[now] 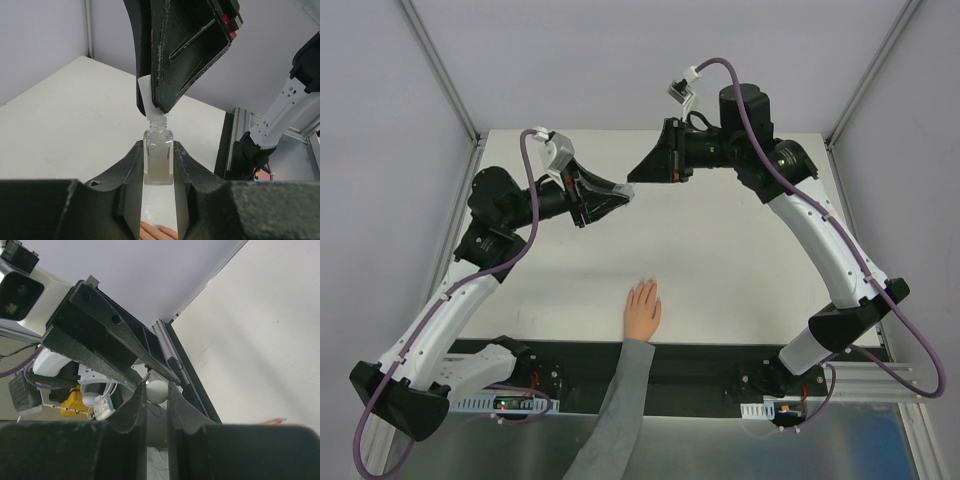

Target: Paint the nails

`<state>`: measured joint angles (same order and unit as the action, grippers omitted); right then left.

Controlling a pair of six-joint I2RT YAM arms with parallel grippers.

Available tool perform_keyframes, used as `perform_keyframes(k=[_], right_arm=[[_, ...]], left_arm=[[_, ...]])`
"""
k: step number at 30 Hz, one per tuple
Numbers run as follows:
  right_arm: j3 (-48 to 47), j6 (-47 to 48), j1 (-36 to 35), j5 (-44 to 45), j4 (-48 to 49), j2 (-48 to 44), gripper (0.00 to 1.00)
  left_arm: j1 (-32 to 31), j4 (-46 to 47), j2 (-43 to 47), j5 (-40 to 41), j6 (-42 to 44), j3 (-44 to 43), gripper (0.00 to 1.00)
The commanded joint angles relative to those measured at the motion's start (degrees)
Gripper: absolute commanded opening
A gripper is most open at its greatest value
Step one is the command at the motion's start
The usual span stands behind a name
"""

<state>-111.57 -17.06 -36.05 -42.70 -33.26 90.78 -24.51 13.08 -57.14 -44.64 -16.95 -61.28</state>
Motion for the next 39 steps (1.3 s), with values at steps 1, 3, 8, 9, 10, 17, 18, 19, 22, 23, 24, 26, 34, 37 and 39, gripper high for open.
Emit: perform_keyframes(k=[1,3,8,9,10,17,18,19,22,23,24,26,34,37,39], right_arm=[[-1.55,2.64,-1.3,-1.25,-2.25,-0.52,0.01],[-2.51,4.05,-2.26,-0.55,-2.86,-0.26,0.01],[-3.13,7.39,-4.37,1.12,-7.61,0.89,0.01],[-2.52,7.48,-4.46,1.21,-7.53,0.54,0.01],[-1.47,7.39,-4.46,1.3,-7.35,0.19,0.01],[-4.52,5.55,-4.73,12.24,-15.74,0.53,0.05],[-6.19,4.15,-4.73,14.29,-17.96,1.32,0.03],[-9.95,3.01,-4.73,16.57,-19.72,2.02,0.02],[-17.43,-0.76,-4.73,20.88,-27.72,6.32,0.01],[-22.15,-1.57,-4.55,21.6,-32.18,7.73,0.01],[-24.2,-2.7,-4.47,22.47,-33.79,9.22,0.01],[-25.28,-5.52,-4.55,24.06,-35.47,9.5,0.01],[-20.97,-9.22,-6.14,34.34,-33.02,4.76,0.05],[-18.34,-8.17,-5.96,32.43,-30.65,3.09,0.16],[-16.76,-6.16,-5.44,30.32,-28.28,1.77,0.28]], left_arm=[[-0.27,5.29,-0.42,2.89,0.16,-3.32,0.0],[-0.36,5.64,-0.95,2.9,-0.19,-3.76,0.0],[-0.97,7.48,-2.18,3.68,-0.36,-4.2,0.0],[-0.98,7.75,-2.36,3.77,-0.36,-4.29,0.0],[-0.98,7.92,-2.53,3.86,-0.28,-4.46,0.0],[-1.33,10.73,-2.8,6.49,-1.68,-4.2,0.0],[-2.02,10.82,-2.8,7.28,-1.16,-4.2,0.0],[-2.47,10.82,-2.8,8.25,-0.81,-4.12,0.0],[-4.92,10.82,-3.49,14.04,2.52,-4.11,0.0],[-5.45,10.82,-3.85,16.75,3.84,-4.2,0.0],[-6.24,10.82,-4.98,17.39,5.59,-4.46,0.0],[-7.04,10.82,-6.22,19.31,7.36,-5.95,0.0],[-9.76,13.02,-12.38,23.55,9.66,-10.18,0.0],[-9.76,13.46,-11.06,21.18,7.29,-8.35,0.0],[-9.76,12.85,-9.31,19.51,6.23,-6.5,0.0]])
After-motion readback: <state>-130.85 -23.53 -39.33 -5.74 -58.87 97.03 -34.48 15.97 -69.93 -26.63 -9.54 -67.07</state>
